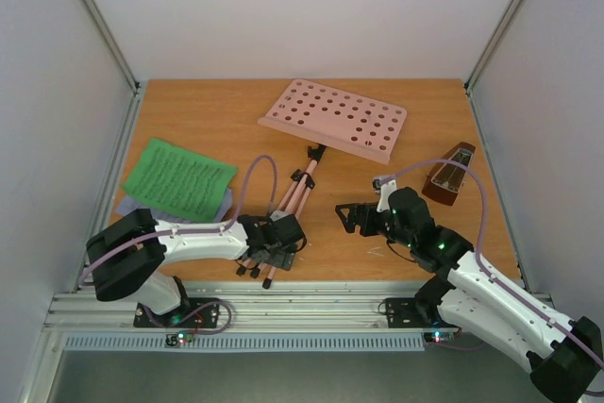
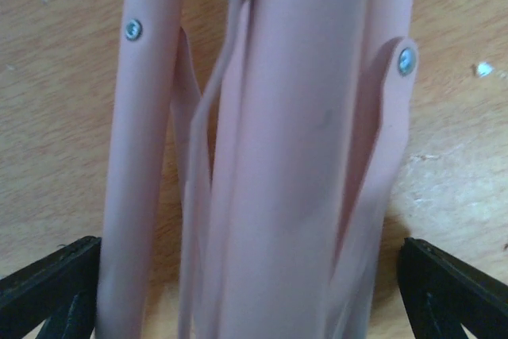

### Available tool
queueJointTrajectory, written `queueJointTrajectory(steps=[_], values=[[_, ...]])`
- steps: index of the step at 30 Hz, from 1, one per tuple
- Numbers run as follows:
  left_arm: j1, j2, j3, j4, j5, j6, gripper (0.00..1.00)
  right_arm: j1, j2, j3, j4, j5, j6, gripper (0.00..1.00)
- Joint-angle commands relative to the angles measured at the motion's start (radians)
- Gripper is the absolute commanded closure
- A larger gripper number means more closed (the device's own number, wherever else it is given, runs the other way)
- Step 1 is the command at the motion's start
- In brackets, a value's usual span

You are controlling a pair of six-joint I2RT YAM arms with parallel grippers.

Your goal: Pack up the instrument practice props

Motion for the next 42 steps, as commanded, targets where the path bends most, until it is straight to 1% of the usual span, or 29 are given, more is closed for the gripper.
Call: queueJointTrajectory(steps=[1,2,3,5,6,7,8,10,12,13,16,17,18,19,23,24,30,33,35,37,39,40,42], values=[[-0.020,0.034,0.025,-0.007,-0.048,0.004,0.01,0.011,0.002,-0.014,0.015,0.013,0.013,0.04],[-0.022,0.034,0.023,-0.001,-0.045,0.007,0.02,0.012,0.003,-0.014,0.015,0.012,0.013,0.04],[-0.022,0.031,0.018,0.006,-0.042,0.010,0.07,0.012,0.001,-0.013,0.013,0.012,0.014,0.04],[-0.022,0.024,0.012,0.017,-0.035,0.015,0.20,0.012,-0.004,-0.012,0.011,0.011,0.012,0.04],[-0.022,0.021,0.012,0.021,-0.033,0.017,0.30,0.012,-0.007,-0.012,0.008,0.012,0.012,0.04],[-0.022,0.018,0.012,0.024,-0.029,0.018,0.37,0.012,-0.011,-0.011,0.007,0.014,0.012,0.04],[-0.022,0.019,0.013,0.026,-0.027,0.023,0.43,0.011,-0.014,-0.012,0.004,0.015,0.011,0.04],[-0.022,0.022,0.016,0.026,-0.026,0.028,0.53,0.012,-0.018,-0.011,-0.002,0.016,0.009,0.04],[-0.022,0.028,0.019,0.022,-0.030,0.033,0.61,0.012,-0.026,-0.011,-0.007,0.016,0.008,0.04],[-0.022,0.033,0.020,0.022,-0.034,0.034,0.63,0.012,-0.029,-0.011,-0.009,0.018,0.009,0.04],[-0.022,0.046,0.027,0.016,-0.044,0.040,0.65,0.012,-0.037,-0.011,-0.016,0.021,0.008,0.04],[-0.022,0.048,0.028,0.016,-0.044,0.043,0.65,0.012,-0.040,-0.011,-0.019,0.023,0.007,0.04],[-0.022,0.047,0.030,0.018,-0.043,0.044,0.61,0.012,-0.042,-0.011,-0.022,0.024,0.006,0.04],[-0.022,0.045,0.030,0.022,-0.042,0.046,0.52,0.012,-0.046,-0.009,-0.026,0.025,0.003,0.04],[-0.022,-0.002,0.035,0.052,-0.027,0.067,0.03,0.012,-0.069,0.013,-0.071,0.048,-0.023,0.04],[-0.022,-0.023,0.039,0.063,-0.017,0.083,0.01,0.012,-0.078,0.020,-0.086,0.056,-0.033,0.03],[-0.005,-0.176,0.092,0.080,-0.005,0.220,0.01,0.009,-0.134,0.068,-0.194,0.143,-0.098,0.01],[0.060,-0.256,0.108,0.082,0.055,0.299,0.01,0.007,-0.144,0.107,-0.247,0.180,-0.170,0.02],[0.145,-0.305,0.118,0.063,0.085,0.339,0.01,-0.011,-0.132,0.146,-0.297,0.203,-0.215,0.01],[0.246,-0.358,0.122,0.049,0.088,0.385,0.01,-0.068,-0.111,0.184,-0.330,0.179,-0.255,0.02],[0.402,-0.420,0.113,0.060,0.096,0.432,0.01,-0.198,-0.099,0.211,-0.341,0.112,-0.281,0.02],[0.475,-0.450,0.103,0.075,0.105,0.460,0.01,-0.270,-0.096,0.215,-0.333,0.042,-0.286,0.02],[0.651,-0.502,0.072,0.111,0.144,0.484,0.01,-0.454,-0.085,0.206,-0.305,-0.098,-0.279,0.02]])
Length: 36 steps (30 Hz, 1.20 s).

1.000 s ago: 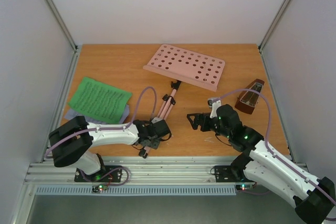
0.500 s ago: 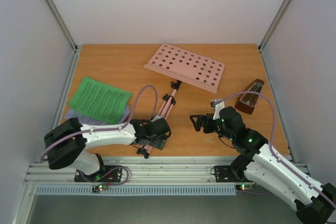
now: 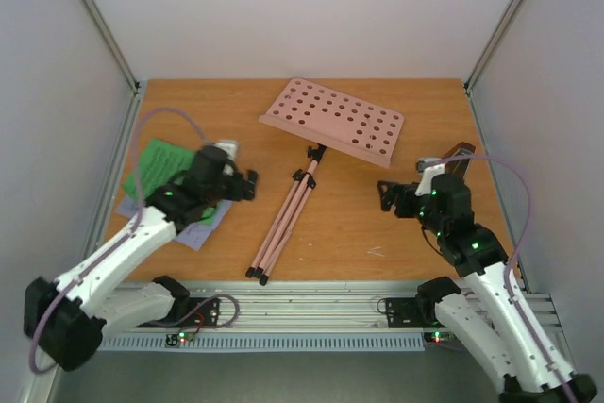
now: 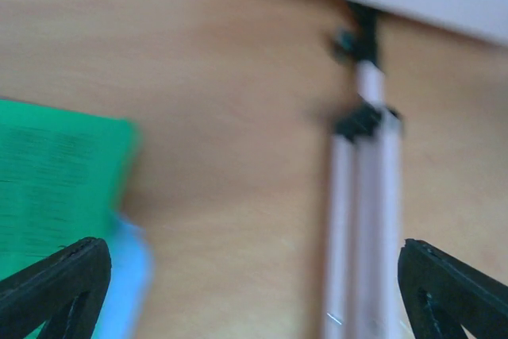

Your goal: Pack up the instrument practice props

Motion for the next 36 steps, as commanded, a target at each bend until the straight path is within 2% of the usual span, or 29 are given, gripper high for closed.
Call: queueJointTrajectory(steps=[1,4,6,7,12,14,17,23,27,36], values=[[0.332,-0.121,-0.049,0.074,0.082,0.117,0.01,-0.316,0.023,0.013,-0.012,-0.247,-0.049,0.02],[0.585,-0.168,-0.110,0.142,0.146,0.071,0.01,-0.556,0.006,-0.018,0.044,-0.356,-0.014,0.02],[0.693,-0.204,-0.171,0.209,0.143,0.026,0.01,-0.653,-0.028,-0.047,0.091,-0.370,0.011,0.01],[0.715,-0.227,-0.202,0.241,0.094,0.022,0.01,-0.679,-0.055,-0.065,0.117,-0.355,0.020,0.02],[0.719,-0.348,-0.418,0.458,-0.187,0.052,0.01,-0.689,-0.218,-0.213,0.293,-0.195,-0.012,0.01],[0.719,-0.367,-0.495,0.548,-0.226,0.054,0.01,-0.688,-0.261,-0.284,0.359,-0.165,-0.034,0.02],[0.710,-0.355,-0.592,0.719,-0.203,0.090,0.01,-0.683,-0.280,-0.393,0.449,-0.132,-0.055,0.04],[0.689,-0.335,-0.620,0.847,-0.123,0.194,0.01,-0.608,-0.162,-0.484,0.590,-0.045,-0.105,0.05],[0.688,-0.317,-0.626,0.867,-0.091,0.204,0.01,-0.563,-0.090,-0.486,0.671,-0.026,-0.136,0.05],[0.686,-0.309,-0.635,0.891,-0.099,0.184,0.01,-0.549,-0.062,-0.483,0.681,-0.017,-0.143,0.04]])
